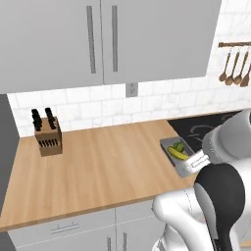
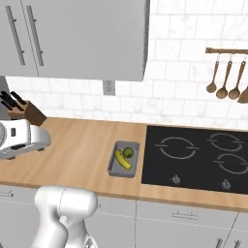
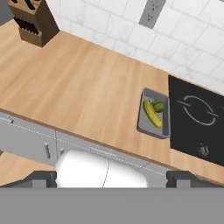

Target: Take the meat container that has the fish and place it on the second highest rack of the freezer. Then take the vegetable container that has the lime and cucumber and place it on the highest rack of the freezer.

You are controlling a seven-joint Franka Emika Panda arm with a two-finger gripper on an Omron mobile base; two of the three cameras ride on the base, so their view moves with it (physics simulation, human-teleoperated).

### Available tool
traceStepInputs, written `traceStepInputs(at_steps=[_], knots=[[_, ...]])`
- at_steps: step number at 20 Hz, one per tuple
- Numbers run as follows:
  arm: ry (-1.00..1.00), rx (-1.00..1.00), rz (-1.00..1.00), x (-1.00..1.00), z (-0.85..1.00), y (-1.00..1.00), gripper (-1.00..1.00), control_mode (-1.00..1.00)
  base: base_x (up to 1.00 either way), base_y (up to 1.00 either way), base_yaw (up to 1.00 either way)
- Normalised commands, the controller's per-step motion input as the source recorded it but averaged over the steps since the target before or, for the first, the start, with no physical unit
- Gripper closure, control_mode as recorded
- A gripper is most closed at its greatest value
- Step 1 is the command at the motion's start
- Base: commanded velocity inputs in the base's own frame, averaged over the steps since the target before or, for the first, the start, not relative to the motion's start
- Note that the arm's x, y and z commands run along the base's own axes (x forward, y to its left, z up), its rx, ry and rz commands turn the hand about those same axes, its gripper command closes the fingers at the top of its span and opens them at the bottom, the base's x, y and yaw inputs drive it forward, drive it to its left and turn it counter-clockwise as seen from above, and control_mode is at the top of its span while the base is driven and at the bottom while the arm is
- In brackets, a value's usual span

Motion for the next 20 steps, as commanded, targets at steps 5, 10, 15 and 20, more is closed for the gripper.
traceStepInputs(at_steps=[5,10,15,20], knots=[[0.01,0.16,-0.01,0.20,-0.24,-0.51,-1.00,-1.00,0.05,-0.08,0.02],[0.12,0.28,-0.15,0.35,-0.55,-1.00,-1.00,-1.00,0.00,0.00,0.00],[0.24,0.23,-0.33,0.14,-0.59,-0.92,-1.00,-1.00,0.00,0.00,0.00],[0.30,0.17,-0.45,0.30,-0.57,-0.69,-1.00,-1.00,0.00,0.00,0.00]])
